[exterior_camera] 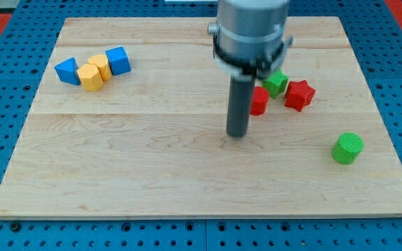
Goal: Push the green circle diagonally below the red star
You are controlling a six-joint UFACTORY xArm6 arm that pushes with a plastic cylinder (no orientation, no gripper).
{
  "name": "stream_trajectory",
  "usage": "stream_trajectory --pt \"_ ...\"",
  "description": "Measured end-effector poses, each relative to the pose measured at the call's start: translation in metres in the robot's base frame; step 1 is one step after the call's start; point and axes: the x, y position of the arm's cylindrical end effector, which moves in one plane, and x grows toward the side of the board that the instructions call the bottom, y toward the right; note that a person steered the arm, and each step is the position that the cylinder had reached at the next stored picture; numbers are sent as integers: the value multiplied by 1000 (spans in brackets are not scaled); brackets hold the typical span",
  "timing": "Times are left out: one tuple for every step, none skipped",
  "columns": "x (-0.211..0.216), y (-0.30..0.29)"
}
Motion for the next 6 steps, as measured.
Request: stream_trajectory --pt "91 73" --pt "94 174" --pt "62 183" --pt "18 163" --pt "-16 158" --pt "-21 159"
